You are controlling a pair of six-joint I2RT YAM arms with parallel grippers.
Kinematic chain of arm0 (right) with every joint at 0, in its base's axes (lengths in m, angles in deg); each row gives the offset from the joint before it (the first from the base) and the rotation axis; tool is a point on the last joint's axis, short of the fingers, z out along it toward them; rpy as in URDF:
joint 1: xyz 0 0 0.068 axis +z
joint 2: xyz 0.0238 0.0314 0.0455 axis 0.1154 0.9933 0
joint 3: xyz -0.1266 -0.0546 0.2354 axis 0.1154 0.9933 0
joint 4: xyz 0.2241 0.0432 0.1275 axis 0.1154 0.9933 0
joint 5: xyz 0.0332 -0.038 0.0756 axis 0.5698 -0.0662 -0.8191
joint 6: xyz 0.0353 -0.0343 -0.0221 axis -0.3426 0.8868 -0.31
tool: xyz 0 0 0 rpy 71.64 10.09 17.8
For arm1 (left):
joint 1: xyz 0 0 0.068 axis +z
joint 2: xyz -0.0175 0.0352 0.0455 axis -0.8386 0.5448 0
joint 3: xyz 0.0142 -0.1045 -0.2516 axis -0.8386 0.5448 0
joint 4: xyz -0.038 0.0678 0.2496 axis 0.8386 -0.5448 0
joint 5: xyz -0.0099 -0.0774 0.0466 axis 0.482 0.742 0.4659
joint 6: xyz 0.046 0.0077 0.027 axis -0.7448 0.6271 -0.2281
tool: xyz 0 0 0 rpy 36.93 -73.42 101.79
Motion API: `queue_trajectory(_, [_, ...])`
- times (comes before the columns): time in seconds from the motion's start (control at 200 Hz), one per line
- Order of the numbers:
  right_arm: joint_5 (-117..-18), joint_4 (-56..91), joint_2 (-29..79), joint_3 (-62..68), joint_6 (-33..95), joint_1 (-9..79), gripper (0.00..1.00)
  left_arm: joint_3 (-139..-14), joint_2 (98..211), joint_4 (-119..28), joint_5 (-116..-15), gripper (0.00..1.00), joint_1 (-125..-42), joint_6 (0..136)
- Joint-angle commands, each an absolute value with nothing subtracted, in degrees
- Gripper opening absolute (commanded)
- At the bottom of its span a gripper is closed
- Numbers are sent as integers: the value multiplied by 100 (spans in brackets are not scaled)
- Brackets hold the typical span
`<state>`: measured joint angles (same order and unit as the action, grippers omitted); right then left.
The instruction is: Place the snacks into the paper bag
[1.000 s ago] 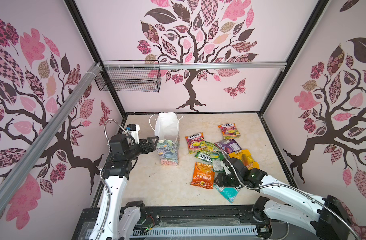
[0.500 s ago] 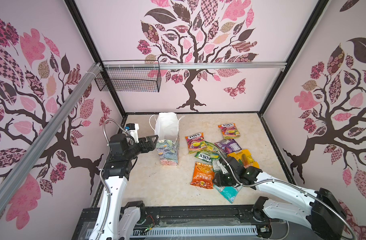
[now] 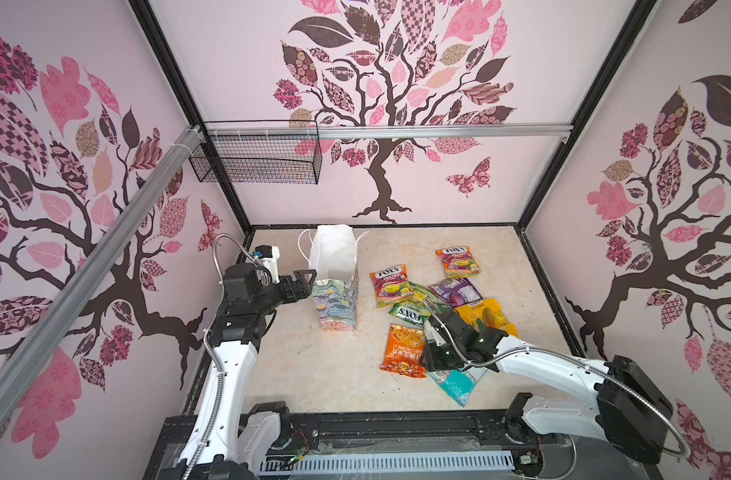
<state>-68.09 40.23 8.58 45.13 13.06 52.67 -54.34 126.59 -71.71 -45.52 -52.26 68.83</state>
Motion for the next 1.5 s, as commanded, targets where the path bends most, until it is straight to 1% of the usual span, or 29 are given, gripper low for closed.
queue_trajectory(0.0, [-6695,3860,1109,4398,1281,5352,45,-5523,12550,-6900,-4375,92,-5213,6867])
queue_trajectory(0.13, [-6591,3772,1260,4405,1196,5352,43,-5462,12523,-6822,-4308,92,-5182,6918])
queue_trajectory(0.425, [-6242,3495,1222,4585,882,5363,42,-5376,12507,-6769,-4308,91,-5148,6920])
queue_trajectory(0.61, [-6186,3521,1408,4608,840,5357,41,-5382,12500,-6810,-4369,91,-5141,6911])
queue_trajectory(0.83, [-6090,3540,1456,4632,864,5357,33,-5422,12621,-6835,-4224,91,-5110,6920])
queue_trajectory(0.98, [-6124,3607,1535,4512,941,5357,21,-5403,12605,-6830,-4270,91,-5101,6926])
queue_trajectory(1.15, [-6115,3645,1496,4441,926,5364,5,-5413,12649,-6839,-4255,91,-5068,6929])
queue_trajectory(1.215, [-6115,3659,1469,4413,937,5357,0,-5411,12652,-6835,-4237,91,-5074,6933])
queue_trajectory(1.495, [-6236,3855,1150,4215,1088,5358,0,-5399,12634,-6842,-4236,91,-5068,6920])
